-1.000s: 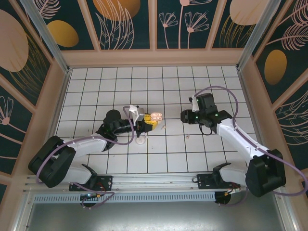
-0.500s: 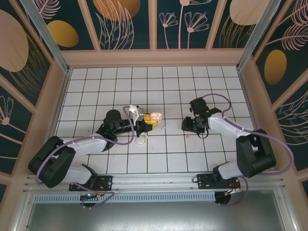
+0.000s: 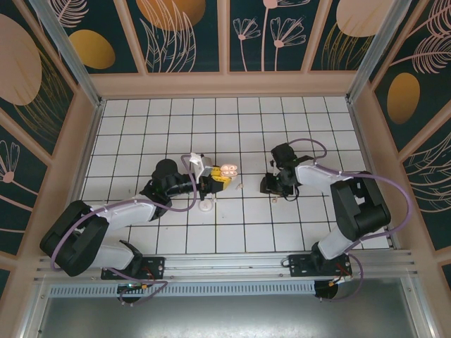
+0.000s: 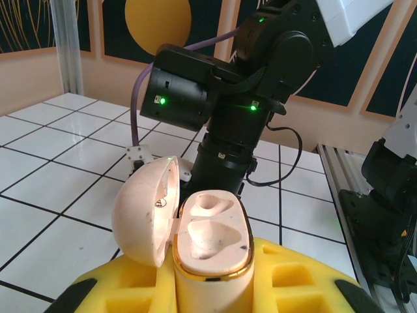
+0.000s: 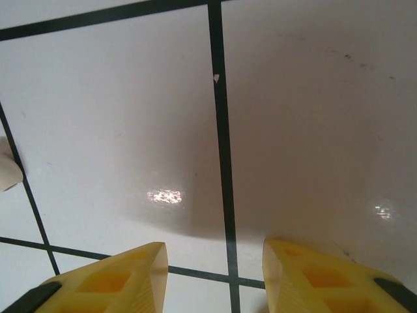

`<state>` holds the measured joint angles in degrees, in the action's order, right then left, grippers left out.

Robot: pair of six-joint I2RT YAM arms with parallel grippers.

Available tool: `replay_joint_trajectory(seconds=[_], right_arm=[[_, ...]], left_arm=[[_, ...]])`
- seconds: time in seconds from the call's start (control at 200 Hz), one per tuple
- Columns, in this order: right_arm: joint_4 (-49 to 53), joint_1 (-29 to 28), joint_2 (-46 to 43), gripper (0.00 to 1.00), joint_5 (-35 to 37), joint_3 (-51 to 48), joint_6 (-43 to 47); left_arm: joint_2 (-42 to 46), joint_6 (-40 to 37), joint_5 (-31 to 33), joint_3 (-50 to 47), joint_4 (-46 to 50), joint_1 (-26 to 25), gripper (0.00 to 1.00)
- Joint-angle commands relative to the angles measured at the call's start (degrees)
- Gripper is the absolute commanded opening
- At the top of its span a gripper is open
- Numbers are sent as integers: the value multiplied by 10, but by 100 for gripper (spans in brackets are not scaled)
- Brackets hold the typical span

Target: Insert wireless bluetooth earbuds into charging case

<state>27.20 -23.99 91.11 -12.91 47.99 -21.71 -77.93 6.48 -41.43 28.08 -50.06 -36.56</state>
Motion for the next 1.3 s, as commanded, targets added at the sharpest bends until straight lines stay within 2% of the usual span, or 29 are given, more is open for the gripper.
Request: replay_joint_trajectory(seconds=[0.0, 0.18, 0.5, 0.791, 1.061, 1.296], right_arm=[[26, -3, 6, 44, 24, 18, 1], [70, -7, -18, 45, 47, 11, -20], [95, -29, -35, 45, 22, -8, -43], [136, -44, -51, 50, 58, 40, -40], [97, -38, 1, 50, 20, 59, -6], [95, -39, 20, 50, 28, 48, -8]], left_arm=[[10, -9, 0, 17, 0, -2, 19], [17, -14, 4, 16, 6, -2, 19], [14, -18, 2, 19, 12, -2, 19], [22, -23, 1, 17, 21, -2, 19], [30, -27, 6, 15, 27, -3, 19], [33, -37, 8, 17, 41, -2, 19]])
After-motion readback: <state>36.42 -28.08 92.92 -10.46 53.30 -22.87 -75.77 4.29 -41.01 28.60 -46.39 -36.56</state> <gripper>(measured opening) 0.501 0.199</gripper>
